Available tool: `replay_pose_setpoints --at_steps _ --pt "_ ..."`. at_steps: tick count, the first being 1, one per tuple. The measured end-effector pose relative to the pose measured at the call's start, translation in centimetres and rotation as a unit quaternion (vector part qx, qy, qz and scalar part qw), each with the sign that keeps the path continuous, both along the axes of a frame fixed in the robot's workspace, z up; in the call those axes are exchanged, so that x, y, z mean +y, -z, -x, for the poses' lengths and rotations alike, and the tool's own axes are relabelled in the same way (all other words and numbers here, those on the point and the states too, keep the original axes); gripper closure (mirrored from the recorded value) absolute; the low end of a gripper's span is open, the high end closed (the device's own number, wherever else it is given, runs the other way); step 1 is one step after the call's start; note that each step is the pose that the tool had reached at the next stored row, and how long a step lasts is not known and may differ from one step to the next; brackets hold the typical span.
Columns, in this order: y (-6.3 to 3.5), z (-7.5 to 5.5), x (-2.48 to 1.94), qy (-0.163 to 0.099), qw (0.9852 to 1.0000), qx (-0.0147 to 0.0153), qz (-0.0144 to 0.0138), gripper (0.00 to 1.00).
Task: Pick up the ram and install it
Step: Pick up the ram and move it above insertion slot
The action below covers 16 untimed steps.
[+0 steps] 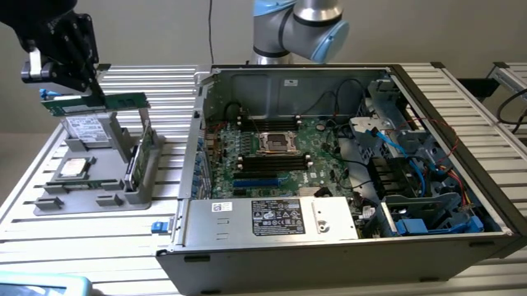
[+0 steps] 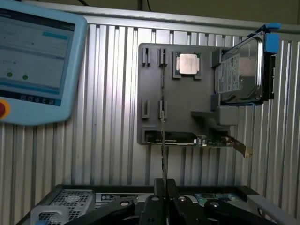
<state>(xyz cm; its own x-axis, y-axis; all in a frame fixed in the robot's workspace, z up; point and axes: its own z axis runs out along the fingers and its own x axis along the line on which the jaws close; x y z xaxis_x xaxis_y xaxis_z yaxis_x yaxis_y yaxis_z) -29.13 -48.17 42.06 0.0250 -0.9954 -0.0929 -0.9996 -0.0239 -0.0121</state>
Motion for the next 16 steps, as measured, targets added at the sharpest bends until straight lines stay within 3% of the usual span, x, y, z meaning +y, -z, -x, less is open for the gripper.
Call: replay_pose_setpoints --at_steps 13,16 --pt "0.0 -5.4 -0.93 0.0 1.0 -0.0005 -0.0098 0.87" --pt "0.0 -6.8 -0.99 0.0 0.9999 -0.0005 -0.0102 0.87"
